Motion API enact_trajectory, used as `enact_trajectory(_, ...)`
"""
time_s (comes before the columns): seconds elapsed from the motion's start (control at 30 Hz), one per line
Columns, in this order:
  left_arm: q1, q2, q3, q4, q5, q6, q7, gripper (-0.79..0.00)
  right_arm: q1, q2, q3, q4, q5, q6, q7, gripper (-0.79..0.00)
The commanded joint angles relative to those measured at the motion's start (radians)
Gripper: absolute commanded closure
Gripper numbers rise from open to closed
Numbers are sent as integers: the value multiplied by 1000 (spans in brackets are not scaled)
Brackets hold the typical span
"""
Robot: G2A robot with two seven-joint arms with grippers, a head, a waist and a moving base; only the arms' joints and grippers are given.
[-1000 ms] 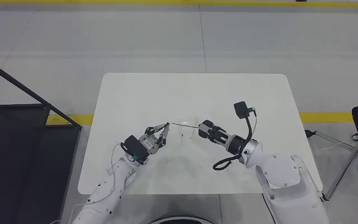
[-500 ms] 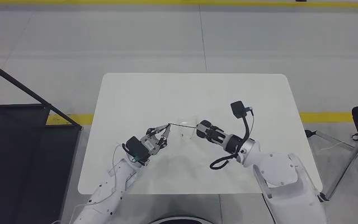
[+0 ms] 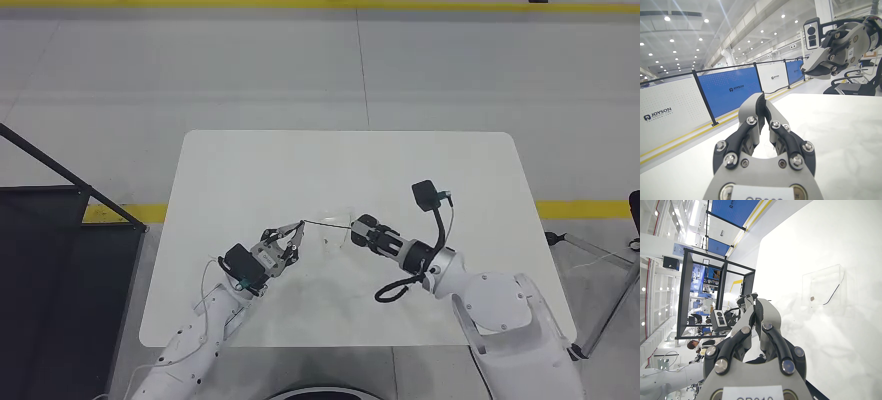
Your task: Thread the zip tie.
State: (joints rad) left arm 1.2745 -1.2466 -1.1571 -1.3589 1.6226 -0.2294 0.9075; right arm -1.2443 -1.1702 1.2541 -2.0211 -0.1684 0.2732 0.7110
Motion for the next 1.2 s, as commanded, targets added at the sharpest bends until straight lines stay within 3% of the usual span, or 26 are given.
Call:
enact_trajectory(0.0,0,0,0,0,0,0,0,0,0,1,-1,0,-2,0,0,0)
enact_trajectory(1.17,0,0,0,0,0,0,0,0,-6,6,-9,-2,20,-23,-18,0)
